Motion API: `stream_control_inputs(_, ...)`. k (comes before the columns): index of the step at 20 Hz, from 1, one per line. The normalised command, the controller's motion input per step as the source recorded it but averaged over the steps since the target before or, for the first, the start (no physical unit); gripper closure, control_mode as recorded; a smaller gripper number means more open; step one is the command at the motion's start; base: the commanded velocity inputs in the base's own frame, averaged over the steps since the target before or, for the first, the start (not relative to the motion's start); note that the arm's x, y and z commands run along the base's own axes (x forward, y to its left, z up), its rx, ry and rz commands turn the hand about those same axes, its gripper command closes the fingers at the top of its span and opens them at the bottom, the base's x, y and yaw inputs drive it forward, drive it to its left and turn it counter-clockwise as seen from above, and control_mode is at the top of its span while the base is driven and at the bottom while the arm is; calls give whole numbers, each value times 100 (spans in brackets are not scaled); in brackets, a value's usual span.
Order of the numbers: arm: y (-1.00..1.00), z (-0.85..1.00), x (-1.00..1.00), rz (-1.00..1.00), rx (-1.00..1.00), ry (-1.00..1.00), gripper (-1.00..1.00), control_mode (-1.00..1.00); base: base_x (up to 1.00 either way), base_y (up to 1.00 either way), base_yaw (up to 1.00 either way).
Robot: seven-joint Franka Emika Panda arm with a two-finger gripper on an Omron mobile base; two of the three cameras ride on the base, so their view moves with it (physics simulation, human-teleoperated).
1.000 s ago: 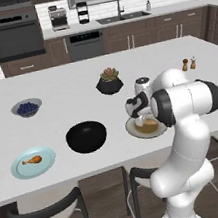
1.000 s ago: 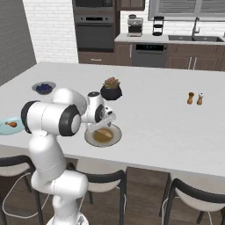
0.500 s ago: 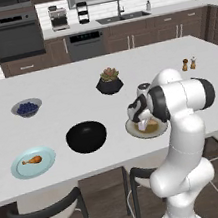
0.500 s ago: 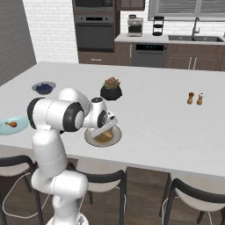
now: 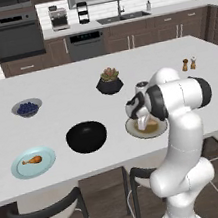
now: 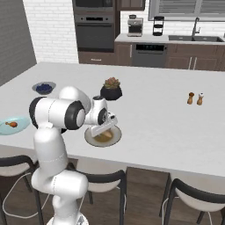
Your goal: Pick the chicken drumstick and sweet potato from their plates and place them in the bowl. Then put the bowl in the fridge.
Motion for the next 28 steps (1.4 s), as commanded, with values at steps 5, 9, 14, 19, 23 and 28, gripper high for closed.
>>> stream_control_inputs(5,7,13,-38,0,0,1,100,-100,0,0,0)
stream_control_inputs(9,36,75,-76,1,0,0,100,-100,0,0,0)
stream_control_inputs(14,86,88,-74,5,0,-6,100,-100,0,0,0)
stream_control_inputs(19,100,75,-33,8,0,-1,100,-100,0,0,0)
stream_control_inputs(23,100,42,-3,4,0,0,100,-100,0,0,0)
stream_control_inputs(28,99,13,30,1,0,0,100,-100,0,0,0)
